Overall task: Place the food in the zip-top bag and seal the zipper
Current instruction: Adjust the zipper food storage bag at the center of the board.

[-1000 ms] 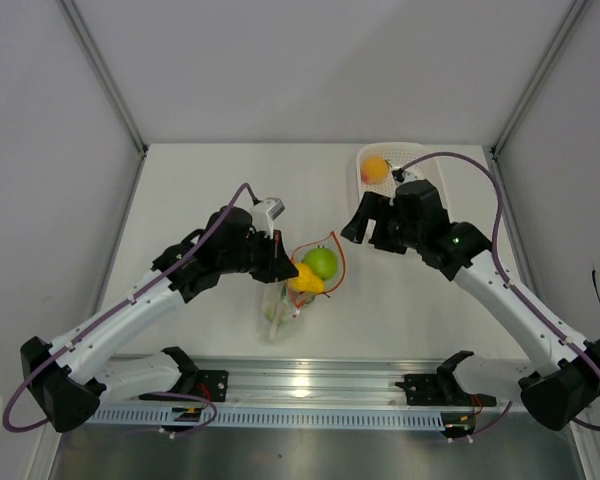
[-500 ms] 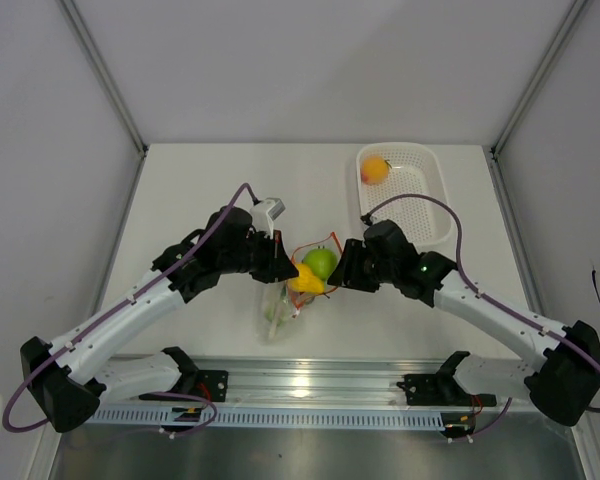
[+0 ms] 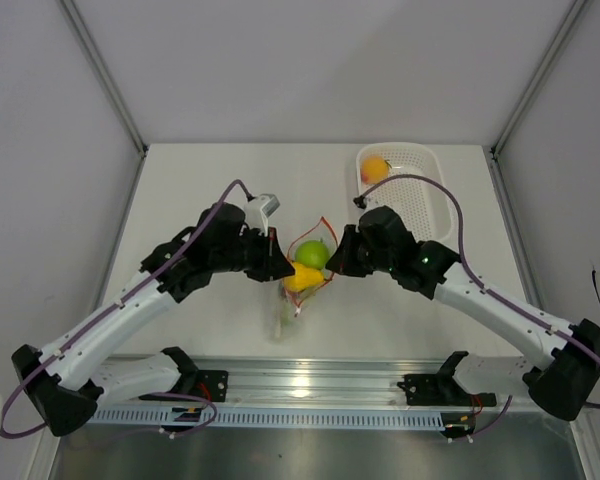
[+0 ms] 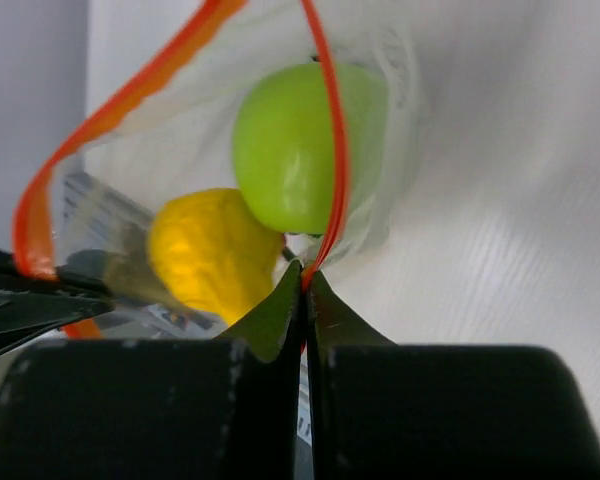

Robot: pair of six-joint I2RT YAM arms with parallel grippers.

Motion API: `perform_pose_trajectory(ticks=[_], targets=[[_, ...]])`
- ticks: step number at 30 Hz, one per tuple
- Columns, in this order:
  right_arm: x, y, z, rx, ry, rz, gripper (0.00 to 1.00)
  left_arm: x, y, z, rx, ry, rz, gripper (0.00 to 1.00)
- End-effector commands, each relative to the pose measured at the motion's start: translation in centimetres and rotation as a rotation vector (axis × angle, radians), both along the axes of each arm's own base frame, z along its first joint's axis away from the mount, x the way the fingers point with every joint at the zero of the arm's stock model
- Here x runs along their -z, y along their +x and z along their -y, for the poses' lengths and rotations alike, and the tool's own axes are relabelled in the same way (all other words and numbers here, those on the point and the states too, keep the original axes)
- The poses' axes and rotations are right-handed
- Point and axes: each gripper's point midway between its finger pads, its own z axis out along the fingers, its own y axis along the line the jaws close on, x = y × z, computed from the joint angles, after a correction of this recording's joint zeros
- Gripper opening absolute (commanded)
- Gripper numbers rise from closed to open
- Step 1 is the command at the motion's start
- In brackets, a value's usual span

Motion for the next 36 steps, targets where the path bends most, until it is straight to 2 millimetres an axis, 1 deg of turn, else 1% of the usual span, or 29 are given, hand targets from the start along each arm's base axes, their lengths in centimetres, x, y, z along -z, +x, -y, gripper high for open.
perform_pose_trajectory(ticks=[1,3,4,6,7,9,10,11,12,13,14,15,16,17,18,19,20,21,23,24,25,26,27,28,30,33,34,35,36], targets=[[-8.1,1.1,0.4,0.012,0.068,0.212,0.0,-6.6,-0.4,-0.7,-0.004,-0.102,0.139,0.01],[-9.0,0.8,0.6,0.015,0.089,0.221,0.0,-6.8,-0.5,-0.8,-0.011,-0.111,0.147,0.0],[-8.3,0.7,0.7,0.014,0.083,0.206,0.0,-6.7,-0.5,-0.9,-0.015,-0.115,0.149,0.0],[-6.9,0.5,0.5,0.013,0.079,0.176,0.0,-3.8,-0.4,-0.7,-0.019,-0.086,0.103,0.0],[-4.5,0.3,0.7,0.019,0.048,0.136,0.0,-2.7,-0.2,-0.3,-0.014,-0.074,0.08,0.01],[-2.0,0.5,0.7,0.029,0.024,0.095,0.0,1.8,-0.2,-0.2,-0.021,-0.025,-0.001,0.01],[-1.0,0.0,0.4,0.017,0.027,0.058,0.0,2.6,-0.1,0.1,-0.015,-0.019,-0.015,0.0],[0.3,0.0,0.5,0.022,0.012,0.038,0.0,4.4,-0.1,0.1,-0.015,0.011,-0.055,0.01],[0.9,0.0,0.4,0.019,-0.002,0.026,0.0,4.8,-0.1,0.2,-0.015,0.02,-0.063,0.01],[0.8,0.1,0.4,0.014,-0.01,0.035,0.0,5.1,0.0,0.1,-0.015,0.03,-0.067,0.01],[0.0,0.4,0.3,0.012,-0.015,0.048,0.0,4.4,0.2,0.1,-0.016,0.03,-0.052,0.01],[-0.6,0.6,0.3,0.008,-0.022,0.064,0.0,2.7,0.6,0.3,-0.017,0.012,-0.015,0.0],[-1.4,1.3,0.7,0.023,-0.045,0.106,0.0,2.2,0.5,-0.1,-0.02,0.021,-0.011,0.01],[-2.0,1.3,1.0,0.021,-0.064,0.116,0.0,0.2,0.9,-0.1,-0.025,0.005,0.036,0.01],[-4.5,1.8,0.8,0.024,-0.041,0.159,0.0,-2.5,1.0,-0.1,-0.025,-0.031,0.085,0.01],[-5.7,1.9,0.8,0.022,-0.034,0.182,0.0,-3.6,1.0,-0.2,-0.025,-0.043,0.103,0.01],[-6.6,2.0,0.9,0.018,-0.039,0.204,0.0,-5.4,0.8,-0.3,-0.024,-0.063,0.129,0.01],[-8.5,2.0,0.7,0.017,-0.013,0.234,0.0,-7.2,0.6,-0.5,-0.024,-0.094,0.16,0.0],[-10.1,1.5,0.8,0.011,0.016,0.26,0.0,-8.2,0.2,-0.7,-0.024,-0.119,0.172,0.01],[-10.7,1.3,0.8,0.014,0.034,0.264,0.0,-8.0,0.1,-0.7,-0.026,-0.122,0.171,0.01],[-10.4,1.0,0.9,0.012,0.039,0.26,0.0,-8.0,0.0,-0.8,-0.026,-0.128,0.175,0.01],[-10.8,0.7,1.1,0.014,0.059,0.268,0.0,-6.5,0.0,-0.8,-0.031,-0.108,0.15,0.01],[-10.4,0.5,1.0,0.015,0.068,0.259,0.0,-4.9,0.2,-0.8,-0.039,-0.087,0.129,0.01],[-8.4,0.4,1.3,0.02,0.047,0.231,0.0,-3.7,0.2,-0.7,-0.038,-0.07,0.103,0.01],[-6.6,0.4,1.2,0.03,0.047,0.187,0.0,0.1,0.0,-0.5,-0.035,-0.034,0.033,0.01],[-2.7,0.4,0.9,0.027,0.016,0.124,0.0,3.3,-0.1,-0.3,-0.035,-0.004,-0.029,0.0],[-1.8,0.4,0.7,0.021,0.009,0.11,0.0,3.6,0.0,-0.2,-0.034,0.002,-0.033,0.0],[-1.6,0.5,0.6,0.021,0.001,0.105,0.0,3.5,0.1,-0.2,-0.034,0.005,-0.029,0.01],[-1.2,0.7,0.5,0.021,-0.017,0.099,0.0,2.5,0.5,0.0,-0.034,-0.005,-0.009,0.0]])
